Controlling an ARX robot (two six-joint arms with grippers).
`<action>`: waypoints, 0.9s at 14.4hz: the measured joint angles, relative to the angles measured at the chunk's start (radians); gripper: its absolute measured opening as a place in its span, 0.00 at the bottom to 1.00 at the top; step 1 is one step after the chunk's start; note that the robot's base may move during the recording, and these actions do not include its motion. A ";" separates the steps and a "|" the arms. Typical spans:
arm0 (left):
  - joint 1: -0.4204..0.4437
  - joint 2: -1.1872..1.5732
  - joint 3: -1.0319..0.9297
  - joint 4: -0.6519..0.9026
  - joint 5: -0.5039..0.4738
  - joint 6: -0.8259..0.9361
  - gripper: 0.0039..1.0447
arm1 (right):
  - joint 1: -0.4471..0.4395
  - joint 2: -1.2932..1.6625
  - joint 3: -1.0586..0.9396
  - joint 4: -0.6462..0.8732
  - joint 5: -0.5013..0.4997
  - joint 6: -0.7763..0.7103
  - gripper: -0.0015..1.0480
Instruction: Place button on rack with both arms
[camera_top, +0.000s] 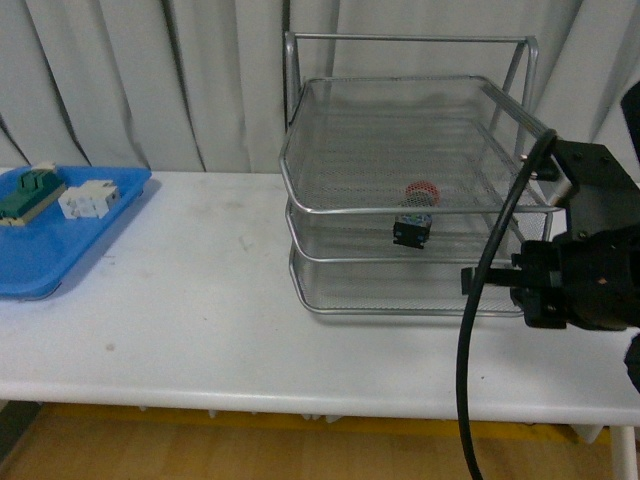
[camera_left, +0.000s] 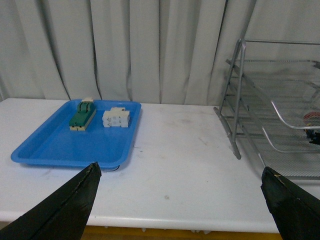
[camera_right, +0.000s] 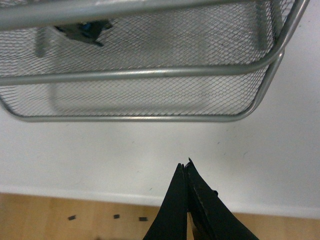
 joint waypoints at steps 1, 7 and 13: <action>0.000 0.000 0.000 0.000 0.000 0.000 0.94 | -0.002 -0.074 -0.081 0.035 -0.045 0.030 0.02; 0.000 0.000 0.000 0.000 0.000 0.000 0.94 | -0.266 -0.848 -0.682 0.544 -0.027 -0.143 0.02; 0.000 0.000 0.000 0.000 0.000 0.000 0.94 | -0.251 -1.164 -0.803 0.409 -0.046 -0.214 0.02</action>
